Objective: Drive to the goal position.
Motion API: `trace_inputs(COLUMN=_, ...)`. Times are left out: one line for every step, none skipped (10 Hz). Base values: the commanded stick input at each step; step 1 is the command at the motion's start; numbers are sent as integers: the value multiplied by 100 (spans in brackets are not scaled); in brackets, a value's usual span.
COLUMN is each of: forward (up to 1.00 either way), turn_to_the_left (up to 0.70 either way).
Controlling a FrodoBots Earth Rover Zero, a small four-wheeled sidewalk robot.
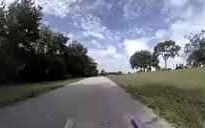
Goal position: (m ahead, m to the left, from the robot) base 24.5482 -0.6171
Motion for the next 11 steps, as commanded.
trace_inputs(forward=69, turn_to_the_left=3)
trace_inputs(forward=69, turn_to_the_left=3)
trace_inputs(forward=69, turn_to_the_left=3)
trace_inputs(forward=69, turn_to_the_left=3)
trace_inputs(forward=69, turn_to_the_left=3)
trace_inputs(forward=69, turn_to_the_left=5)
trace_inputs(forward=69, turn_to_the_left=27)
trace_inputs(forward=69, turn_to_the_left=34)
trace_inputs(forward=69, turn_to_the_left=34)
trace_inputs(forward=69, turn_to_the_left=22)
trace_inputs(forward=69, turn_to_the_left=5)
